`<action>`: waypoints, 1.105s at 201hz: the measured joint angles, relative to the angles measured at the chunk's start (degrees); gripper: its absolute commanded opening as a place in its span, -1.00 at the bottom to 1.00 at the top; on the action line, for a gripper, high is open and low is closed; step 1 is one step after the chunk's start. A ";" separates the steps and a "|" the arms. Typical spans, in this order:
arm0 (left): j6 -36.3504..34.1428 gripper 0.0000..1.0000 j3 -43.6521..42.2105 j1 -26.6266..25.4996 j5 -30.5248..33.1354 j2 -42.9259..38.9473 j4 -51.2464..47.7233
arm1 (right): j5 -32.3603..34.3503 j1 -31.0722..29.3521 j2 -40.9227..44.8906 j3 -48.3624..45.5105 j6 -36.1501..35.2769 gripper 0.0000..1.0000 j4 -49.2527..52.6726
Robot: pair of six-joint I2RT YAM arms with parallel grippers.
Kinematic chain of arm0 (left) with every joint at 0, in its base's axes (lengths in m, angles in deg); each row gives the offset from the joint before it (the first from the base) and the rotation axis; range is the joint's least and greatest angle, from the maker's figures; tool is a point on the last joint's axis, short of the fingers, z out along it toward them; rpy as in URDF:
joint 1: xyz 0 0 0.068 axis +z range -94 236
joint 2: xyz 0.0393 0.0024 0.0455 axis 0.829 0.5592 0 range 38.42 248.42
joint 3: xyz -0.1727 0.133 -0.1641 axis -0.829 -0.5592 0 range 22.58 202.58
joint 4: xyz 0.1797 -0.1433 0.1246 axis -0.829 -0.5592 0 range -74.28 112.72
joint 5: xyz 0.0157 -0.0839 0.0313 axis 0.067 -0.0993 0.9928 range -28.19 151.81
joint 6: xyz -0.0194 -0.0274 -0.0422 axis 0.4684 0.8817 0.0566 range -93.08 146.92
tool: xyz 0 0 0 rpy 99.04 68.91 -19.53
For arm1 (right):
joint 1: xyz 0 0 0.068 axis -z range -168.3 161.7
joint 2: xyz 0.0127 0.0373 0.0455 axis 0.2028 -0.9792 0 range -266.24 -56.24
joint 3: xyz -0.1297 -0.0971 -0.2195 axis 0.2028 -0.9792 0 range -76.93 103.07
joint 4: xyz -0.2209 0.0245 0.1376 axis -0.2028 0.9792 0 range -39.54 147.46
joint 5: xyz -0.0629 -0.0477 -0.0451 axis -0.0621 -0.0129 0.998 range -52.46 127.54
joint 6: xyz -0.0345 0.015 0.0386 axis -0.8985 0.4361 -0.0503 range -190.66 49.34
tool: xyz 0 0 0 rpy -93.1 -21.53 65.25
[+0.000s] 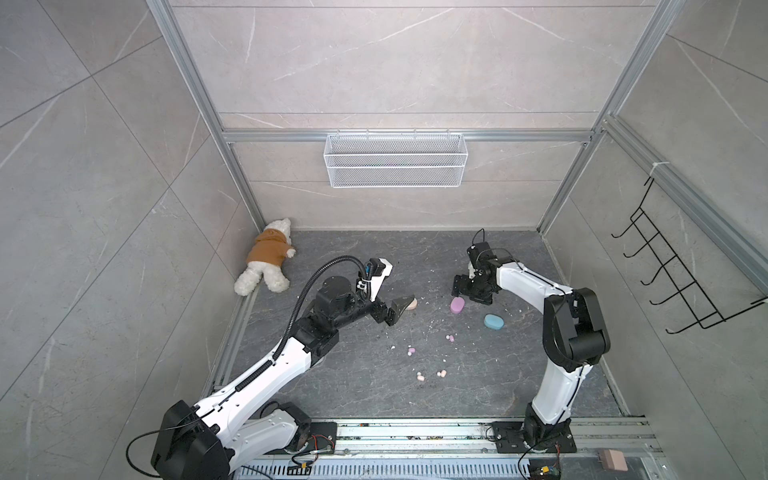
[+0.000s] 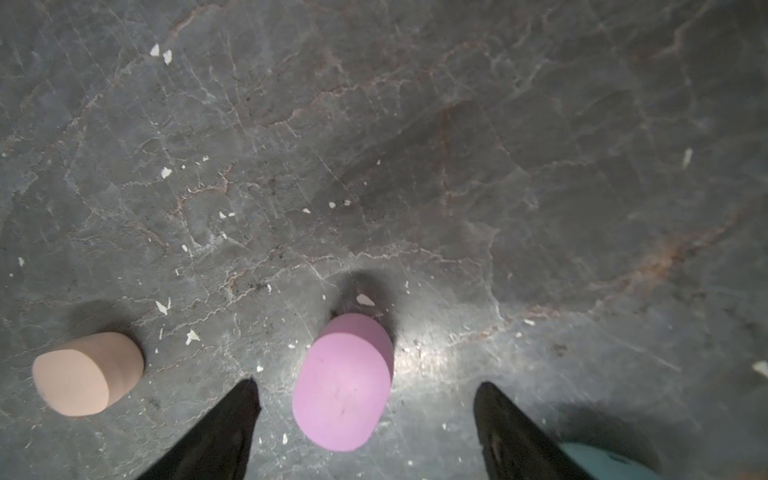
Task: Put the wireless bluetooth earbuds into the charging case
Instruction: 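Move the right gripper over the pink case and close on it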
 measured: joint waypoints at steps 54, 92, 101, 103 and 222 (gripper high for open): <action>0.00 1.00 0.00 0.00 0.02 0.59 -0.09 | 0.26 -0.37 -5.51 4.70 -3.65 0.12 -0.28; 0.00 1.00 0.00 0.00 0.02 0.59 -0.09 | -0.02 -0.37 -8.55 6.82 -5.25 -0.10 -0.72; 0.00 1.00 0.00 0.02 0.02 0.59 -0.09 | -0.35 -0.37 -8.92 6.99 -5.20 -0.12 -0.68; -0.02 1.00 0.00 0.02 0.02 0.59 -0.09 | -0.37 -0.37 -8.96 7.02 -5.20 -0.12 -0.68; -0.02 1.00 0.00 0.04 0.17 0.66 -0.11 | -2.21 -1.01 -4.31 -0.42 -4.07 -0.06 -1.05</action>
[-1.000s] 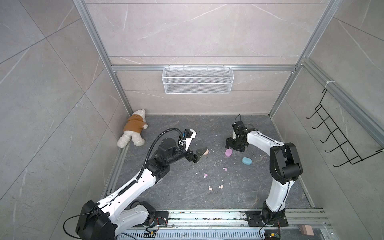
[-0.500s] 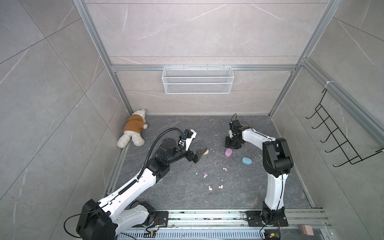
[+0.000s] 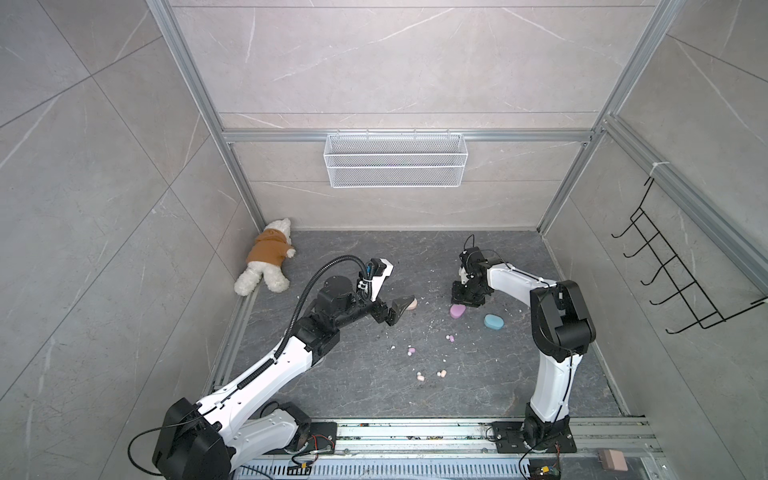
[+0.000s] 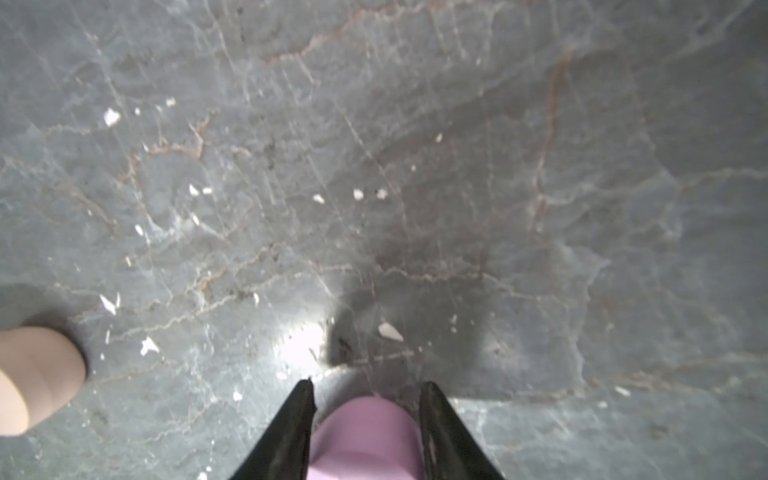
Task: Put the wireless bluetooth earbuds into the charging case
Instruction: 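Move the right gripper over the pink case and close on it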
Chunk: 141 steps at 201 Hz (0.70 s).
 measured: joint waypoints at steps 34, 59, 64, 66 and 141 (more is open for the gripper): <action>0.00 1.00 0.00 0.00 0.00 0.00 -0.02 | -0.11 -0.44 1.66 -0.57 0.33 0.12 1.05; 0.00 1.00 0.00 0.00 0.00 0.00 -0.04 | 0.04 -1.01 3.34 -0.76 -1.05 0.49 2.45; -0.02 1.00 0.00 0.00 0.00 0.00 -0.02 | 0.15 -1.05 3.72 -0.76 -1.99 0.54 2.71; -0.02 1.00 0.00 0.00 -0.02 0.00 -0.02 | 0.22 -1.07 3.82 -0.76 -2.10 0.56 2.82; -0.02 1.00 0.00 0.00 -0.09 0.00 -0.02 | 1.07 -3.78 4.26 -0.52 -21.62 0.72 7.56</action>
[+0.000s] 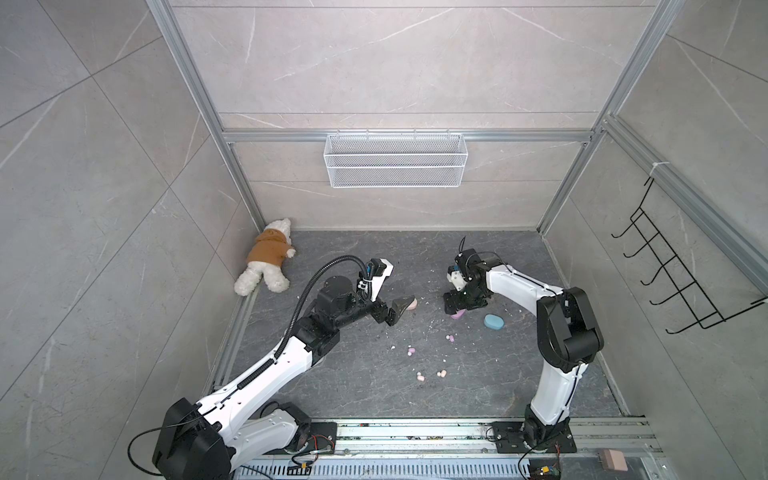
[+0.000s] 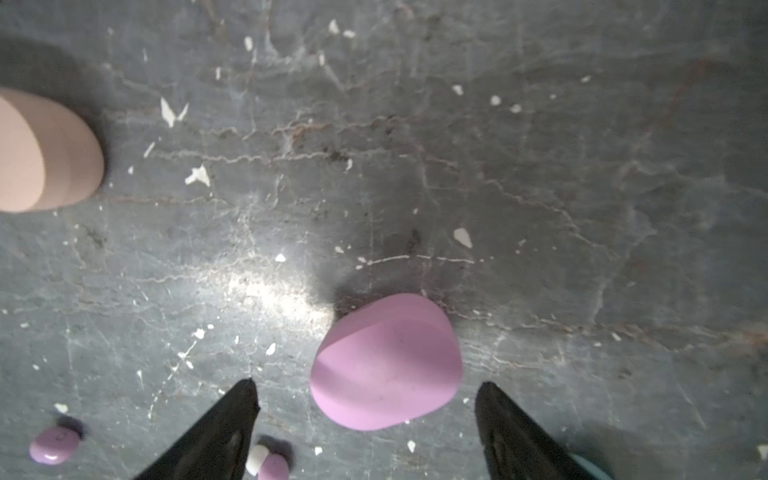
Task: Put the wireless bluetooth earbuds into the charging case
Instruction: 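Move the right gripper over the pink case and close on it, then lift the pink case off the table with the right gripper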
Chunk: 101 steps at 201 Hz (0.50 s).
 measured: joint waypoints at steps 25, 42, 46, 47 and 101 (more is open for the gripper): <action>0.00 1.00 0.00 0.00 -0.07 -0.02 -0.02 | -0.15 -0.07 -0.39 0.00 -3.91 0.73 -0.04; 0.00 1.00 0.00 0.00 -0.09 -0.02 -0.02 | 0.13 -0.09 -0.74 0.68 -5.75 0.75 0.00; 0.00 1.00 0.00 0.00 -0.09 -0.02 -0.02 | 0.24 -0.09 -0.96 1.07 -6.29 0.76 0.02; 0.00 1.00 0.00 0.00 -0.09 -0.02 -0.02 | 0.28 -0.09 -1.01 1.16 -6.40 0.75 0.02; 0.00 1.00 0.00 0.00 -0.11 -0.17 -0.11 | 0.31 -0.90 -5.51 6.36 -12.20 0.75 2.29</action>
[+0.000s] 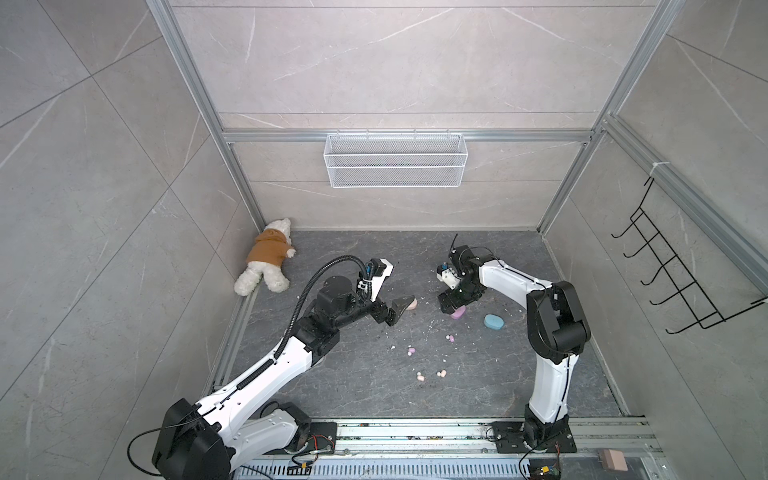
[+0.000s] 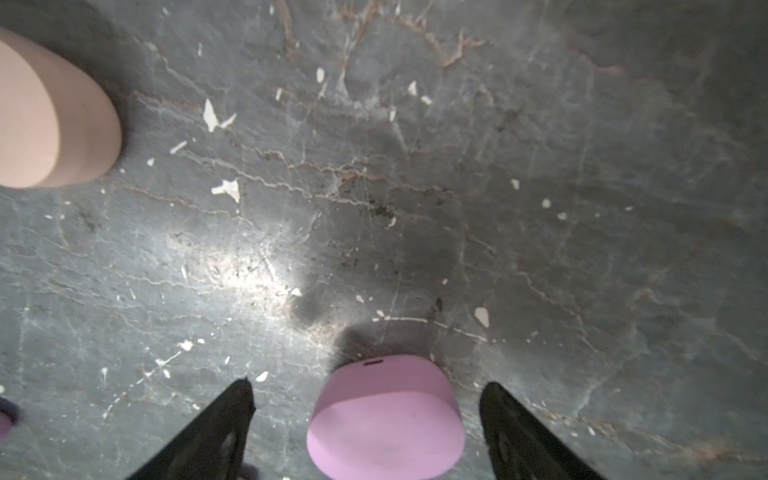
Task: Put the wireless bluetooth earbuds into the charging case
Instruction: 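Lift the pink case off the table with the right gripper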
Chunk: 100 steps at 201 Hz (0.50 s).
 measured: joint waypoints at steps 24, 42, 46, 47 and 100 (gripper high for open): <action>0.00 1.00 0.00 0.00 0.00 -0.02 -0.76 | 0.50 -0.39 -0.48 0.07 -1.62 0.70 1.75; 0.00 1.00 0.00 0.00 0.00 -0.02 -1.14 | 1.42 -0.42 -0.59 0.09 -2.10 0.68 2.56; 0.00 0.99 0.00 0.00 -0.02 -0.02 -1.16 | 1.57 -0.42 -0.59 0.09 -2.21 0.67 2.78; 0.00 0.99 0.00 0.00 0.00 -0.02 -1.18 | 1.62 -0.42 -0.59 0.09 -2.21 0.67 2.80; 0.00 1.00 0.00 0.00 -0.02 -0.02 -1.20 | 3.72 -0.42 -0.59 0.63 -2.23 0.59 3.45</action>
